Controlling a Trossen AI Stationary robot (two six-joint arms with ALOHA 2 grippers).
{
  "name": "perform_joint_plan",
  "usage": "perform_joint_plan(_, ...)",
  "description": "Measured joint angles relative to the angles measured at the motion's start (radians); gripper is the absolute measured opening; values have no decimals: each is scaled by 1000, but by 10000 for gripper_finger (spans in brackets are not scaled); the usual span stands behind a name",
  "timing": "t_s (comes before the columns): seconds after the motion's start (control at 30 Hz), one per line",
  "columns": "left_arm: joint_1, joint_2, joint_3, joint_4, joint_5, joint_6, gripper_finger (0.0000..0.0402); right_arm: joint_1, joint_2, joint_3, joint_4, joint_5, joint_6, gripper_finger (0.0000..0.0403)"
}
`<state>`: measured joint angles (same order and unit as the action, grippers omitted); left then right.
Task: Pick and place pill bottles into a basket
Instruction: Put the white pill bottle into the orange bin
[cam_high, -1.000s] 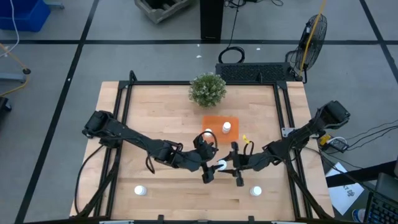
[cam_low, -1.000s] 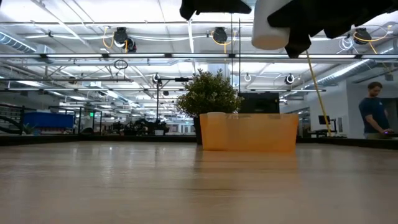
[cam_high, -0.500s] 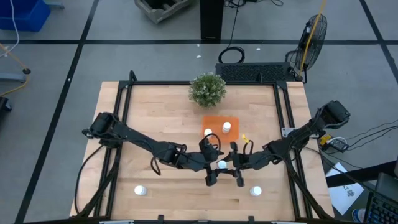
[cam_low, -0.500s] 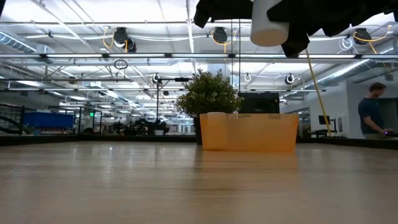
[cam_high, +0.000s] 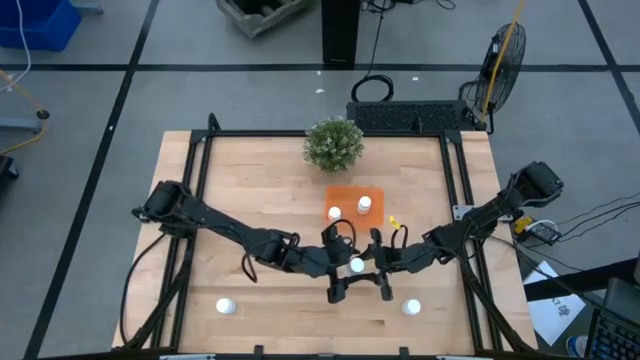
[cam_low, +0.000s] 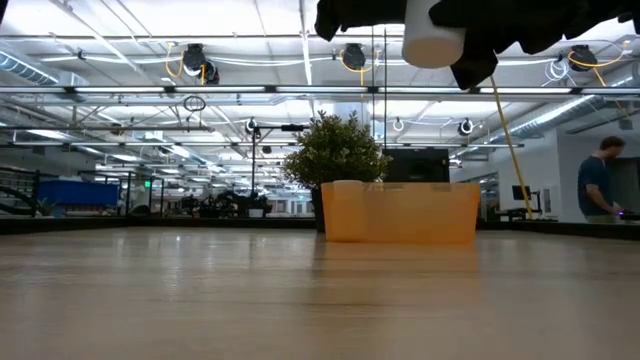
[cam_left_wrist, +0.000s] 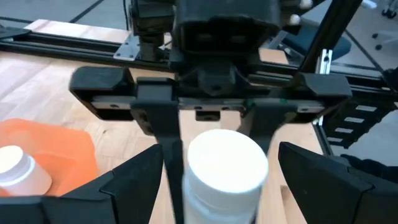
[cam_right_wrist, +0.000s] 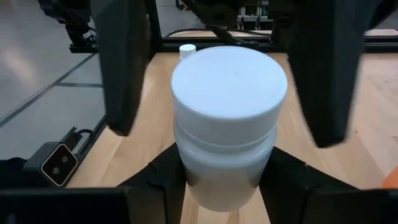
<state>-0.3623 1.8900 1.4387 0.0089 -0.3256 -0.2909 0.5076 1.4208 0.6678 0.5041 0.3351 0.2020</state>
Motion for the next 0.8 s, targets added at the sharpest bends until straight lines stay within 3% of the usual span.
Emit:
perform_joint_plan(0.37,15,7,0,-20,-9,-25,317,0,0,0,9,-25,5,152)
perform_joint_plan(0.5,15,7,0,-14,-9,-22,275,0,0,0,8,-22,7,154)
perform_joint_plan(0.73,13,7,0,9,-10,34,164,-1,0,0,7,-21,19,159)
perform_joint_plan(0.8,9,7,0,26,-30,95,163,-1,-1,0,-1,-16,25,175)
